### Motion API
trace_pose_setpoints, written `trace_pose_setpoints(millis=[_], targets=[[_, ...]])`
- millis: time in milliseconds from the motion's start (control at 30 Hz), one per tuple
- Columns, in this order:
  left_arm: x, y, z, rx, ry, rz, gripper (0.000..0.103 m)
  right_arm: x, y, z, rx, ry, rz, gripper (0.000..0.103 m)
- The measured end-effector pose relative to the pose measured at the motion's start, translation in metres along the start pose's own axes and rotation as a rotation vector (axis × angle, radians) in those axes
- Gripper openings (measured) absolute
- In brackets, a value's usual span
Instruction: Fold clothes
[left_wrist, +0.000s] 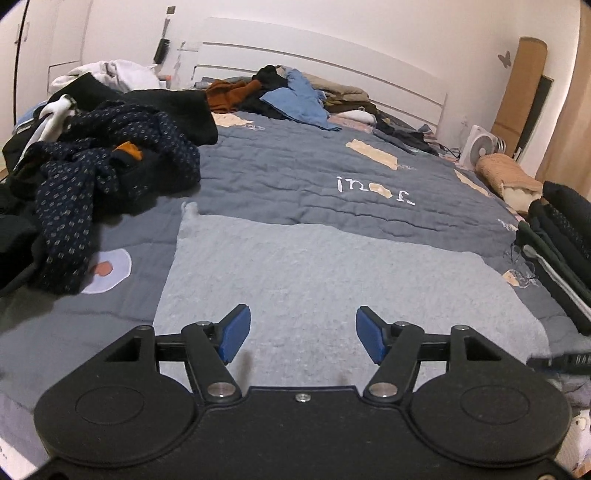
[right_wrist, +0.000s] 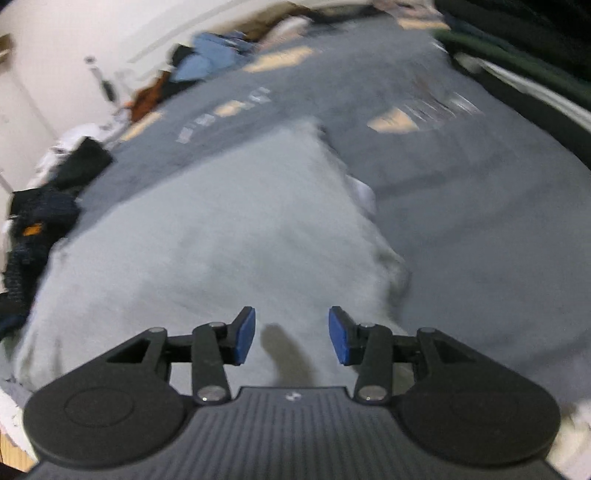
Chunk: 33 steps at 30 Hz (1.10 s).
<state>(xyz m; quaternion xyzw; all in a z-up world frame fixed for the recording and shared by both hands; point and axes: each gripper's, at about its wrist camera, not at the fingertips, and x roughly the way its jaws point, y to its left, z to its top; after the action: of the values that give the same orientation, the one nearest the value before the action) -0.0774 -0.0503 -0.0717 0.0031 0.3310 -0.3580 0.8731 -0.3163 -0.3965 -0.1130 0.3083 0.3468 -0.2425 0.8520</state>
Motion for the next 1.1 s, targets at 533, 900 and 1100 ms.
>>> trace_pose_setpoints(millis=[533, 900, 1100], targets=[[-0.015, -0.027, -0.009, -0.003, -0.017, -0.042, 0.068, -0.062, -0.040, -0.017, 0.146, -0.140, -0.054, 0.043], [-0.007, -0.044, -0.016, 0.051, -0.001, -0.020, 0.071, -0.038, -0.017, -0.024, 0.098, 0.000, -0.002, 0.044], [-0.003, -0.051, -0.018, 0.076, 0.011, -0.006, 0.071, -0.048, -0.037, -0.021, 0.156, -0.023, -0.076, 0.044]])
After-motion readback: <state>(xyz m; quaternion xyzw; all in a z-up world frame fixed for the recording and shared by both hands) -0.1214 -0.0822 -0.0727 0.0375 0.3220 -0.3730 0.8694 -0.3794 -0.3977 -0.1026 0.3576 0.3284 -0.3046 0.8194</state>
